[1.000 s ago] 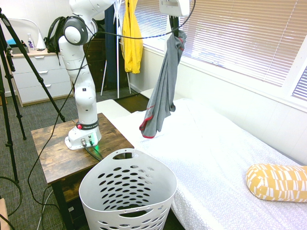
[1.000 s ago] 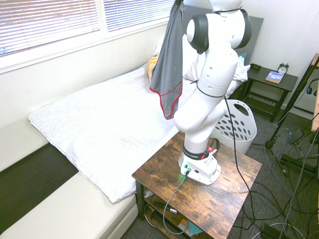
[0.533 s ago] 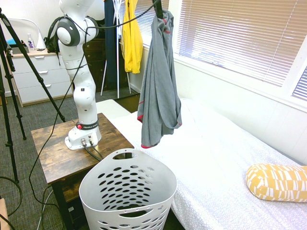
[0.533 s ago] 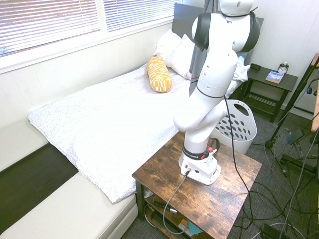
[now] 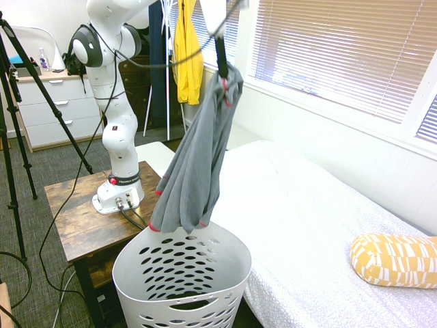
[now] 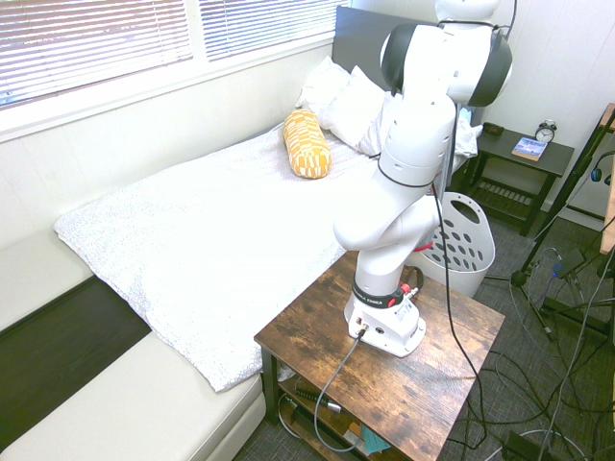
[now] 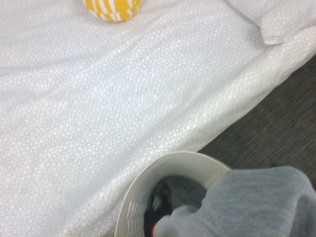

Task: Put my clothes in the laundry bag

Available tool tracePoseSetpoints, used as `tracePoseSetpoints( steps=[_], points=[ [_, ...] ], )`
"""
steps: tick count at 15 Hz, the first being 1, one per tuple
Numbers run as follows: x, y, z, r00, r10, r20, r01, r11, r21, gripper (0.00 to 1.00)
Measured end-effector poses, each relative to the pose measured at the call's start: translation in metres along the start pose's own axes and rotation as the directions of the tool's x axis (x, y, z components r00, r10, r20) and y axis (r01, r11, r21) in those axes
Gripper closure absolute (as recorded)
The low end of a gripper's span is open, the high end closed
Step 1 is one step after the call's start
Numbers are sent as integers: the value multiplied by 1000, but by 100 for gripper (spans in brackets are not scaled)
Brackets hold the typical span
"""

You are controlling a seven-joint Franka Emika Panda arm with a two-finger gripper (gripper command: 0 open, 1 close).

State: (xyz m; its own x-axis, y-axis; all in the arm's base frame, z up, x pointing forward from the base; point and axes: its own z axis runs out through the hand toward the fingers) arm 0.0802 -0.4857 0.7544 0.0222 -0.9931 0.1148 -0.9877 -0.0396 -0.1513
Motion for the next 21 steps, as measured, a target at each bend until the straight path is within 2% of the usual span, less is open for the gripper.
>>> tracePoseSetpoints(
  steps=[1,4,7,10,12,14,16,18,21],
  points=[
    [12,6,41,999,25,46,-25,1000,-2,0],
    [24,19,169,981,57,186,-54,998,-19,0],
    [5,25,302,957,80,279,-70,997,-44,0],
    [-40,45,420,950,69,305,-57,997,-49,0],
    [-84,61,476,951,71,302,-56,997,-57,0],
    [-121,73,506,949,76,305,-62,996,-58,0],
    [-126,74,509,953,73,294,-60,997,-52,0],
    [-117,65,496,965,47,257,-42,999,-25,0],
    [-90,25,440,987,-30,158,28,1000,14,0]
  ],
)
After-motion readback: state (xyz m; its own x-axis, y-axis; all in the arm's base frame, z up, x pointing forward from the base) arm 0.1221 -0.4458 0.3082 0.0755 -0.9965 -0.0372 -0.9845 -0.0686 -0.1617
